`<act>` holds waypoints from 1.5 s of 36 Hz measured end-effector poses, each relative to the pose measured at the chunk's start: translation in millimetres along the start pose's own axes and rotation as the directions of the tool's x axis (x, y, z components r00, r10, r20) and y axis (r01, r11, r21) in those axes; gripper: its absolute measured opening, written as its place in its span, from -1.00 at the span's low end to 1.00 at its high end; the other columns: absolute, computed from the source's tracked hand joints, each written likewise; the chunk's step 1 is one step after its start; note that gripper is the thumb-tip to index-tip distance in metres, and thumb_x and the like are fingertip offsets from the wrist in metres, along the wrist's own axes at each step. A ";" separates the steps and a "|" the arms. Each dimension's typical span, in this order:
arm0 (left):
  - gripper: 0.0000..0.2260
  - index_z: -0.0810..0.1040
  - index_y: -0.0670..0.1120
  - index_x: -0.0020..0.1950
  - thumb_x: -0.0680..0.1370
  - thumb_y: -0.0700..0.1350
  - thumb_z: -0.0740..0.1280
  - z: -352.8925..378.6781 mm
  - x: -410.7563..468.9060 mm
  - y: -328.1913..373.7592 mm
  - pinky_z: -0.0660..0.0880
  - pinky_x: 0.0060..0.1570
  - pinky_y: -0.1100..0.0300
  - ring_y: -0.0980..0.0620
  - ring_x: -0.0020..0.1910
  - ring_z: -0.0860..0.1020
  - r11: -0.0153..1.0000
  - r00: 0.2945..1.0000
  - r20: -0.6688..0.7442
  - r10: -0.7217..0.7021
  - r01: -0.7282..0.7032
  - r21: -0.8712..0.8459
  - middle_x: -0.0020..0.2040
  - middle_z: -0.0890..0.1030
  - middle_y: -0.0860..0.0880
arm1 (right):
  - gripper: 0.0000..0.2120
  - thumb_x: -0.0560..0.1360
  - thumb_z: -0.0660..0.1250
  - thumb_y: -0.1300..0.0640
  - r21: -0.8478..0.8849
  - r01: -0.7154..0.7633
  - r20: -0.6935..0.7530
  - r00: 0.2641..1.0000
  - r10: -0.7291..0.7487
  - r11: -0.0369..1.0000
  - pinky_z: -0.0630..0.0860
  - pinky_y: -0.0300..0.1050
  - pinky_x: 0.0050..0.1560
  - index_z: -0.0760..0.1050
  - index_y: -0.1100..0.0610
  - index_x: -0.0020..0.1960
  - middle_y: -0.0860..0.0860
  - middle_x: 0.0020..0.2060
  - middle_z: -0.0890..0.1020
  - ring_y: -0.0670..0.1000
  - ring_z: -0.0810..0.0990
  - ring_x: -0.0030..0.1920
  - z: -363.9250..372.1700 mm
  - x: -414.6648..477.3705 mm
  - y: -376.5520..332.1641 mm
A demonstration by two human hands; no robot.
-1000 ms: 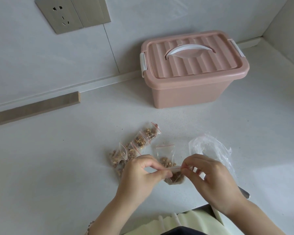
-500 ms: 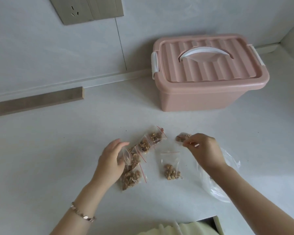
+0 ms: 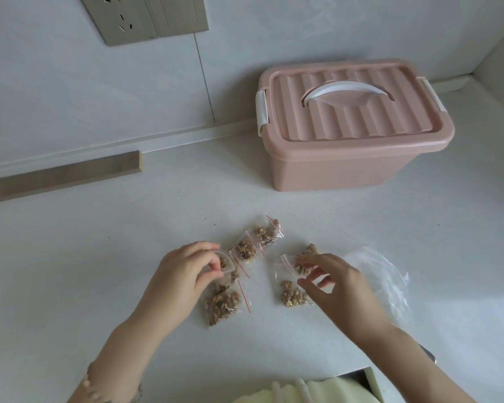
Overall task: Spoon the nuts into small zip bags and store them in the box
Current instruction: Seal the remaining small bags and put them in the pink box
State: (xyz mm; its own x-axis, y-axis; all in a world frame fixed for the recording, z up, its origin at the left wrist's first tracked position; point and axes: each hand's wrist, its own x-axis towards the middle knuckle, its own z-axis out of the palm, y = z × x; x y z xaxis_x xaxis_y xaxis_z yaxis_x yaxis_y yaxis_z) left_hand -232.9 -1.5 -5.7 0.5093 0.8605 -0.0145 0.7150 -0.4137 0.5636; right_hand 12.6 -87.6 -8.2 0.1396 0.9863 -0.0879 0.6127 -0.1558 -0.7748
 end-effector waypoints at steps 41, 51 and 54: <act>-0.76 0.69 -0.21 -0.19 0.23 -0.10 0.44 43.7 -28.8 150.1 0.53 -0.03 0.14 -0.07 -0.11 0.64 0.135 0.854 0.345 -0.389 0.423 -0.896 -0.12 0.68 -0.22 | -0.81 0.27 0.47 0.36 0.745 -0.388 0.152 0.891 0.428 0.544 0.50 -0.39 -0.29 0.60 0.22 -0.13 0.09 -0.34 0.70 -0.06 0.67 -0.30 -49.7 -59.2 -43.5; -0.84 0.71 -0.10 -0.28 0.22 -0.07 0.43 38.8 -32.2 150.3 0.53 -0.03 0.19 -0.04 -0.11 0.63 0.252 0.887 0.211 -0.410 0.332 -0.909 -0.19 0.69 -0.15 | -0.86 0.33 0.44 0.26 0.738 -0.411 0.206 0.893 0.400 0.535 0.56 -0.31 -0.23 0.64 0.11 -0.39 0.02 -0.37 0.67 -0.12 0.60 -0.34 -48.7 -60.2 -43.7; -0.87 0.71 -0.04 -0.29 0.22 -0.07 0.43 38.5 -32.4 151.6 0.52 -0.06 0.21 0.01 -0.16 0.62 0.284 0.896 0.192 -0.401 0.321 -0.904 -0.23 0.70 -0.10 | -0.93 0.25 0.45 0.20 0.747 -0.410 0.211 0.893 0.398 0.524 0.53 -0.22 -0.16 0.65 0.11 -0.41 0.02 -0.37 0.67 -0.11 0.59 -0.33 -48.0 -61.1 -42.5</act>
State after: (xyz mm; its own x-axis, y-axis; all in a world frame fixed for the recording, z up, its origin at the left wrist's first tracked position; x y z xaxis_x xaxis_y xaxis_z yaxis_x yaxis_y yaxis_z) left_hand -122.6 -103.5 48.5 0.2609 0.8797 -0.3975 -0.0666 0.4272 0.9017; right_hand 15.3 -143.9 60.1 0.2046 0.8297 -0.5193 -0.3172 -0.4457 -0.8371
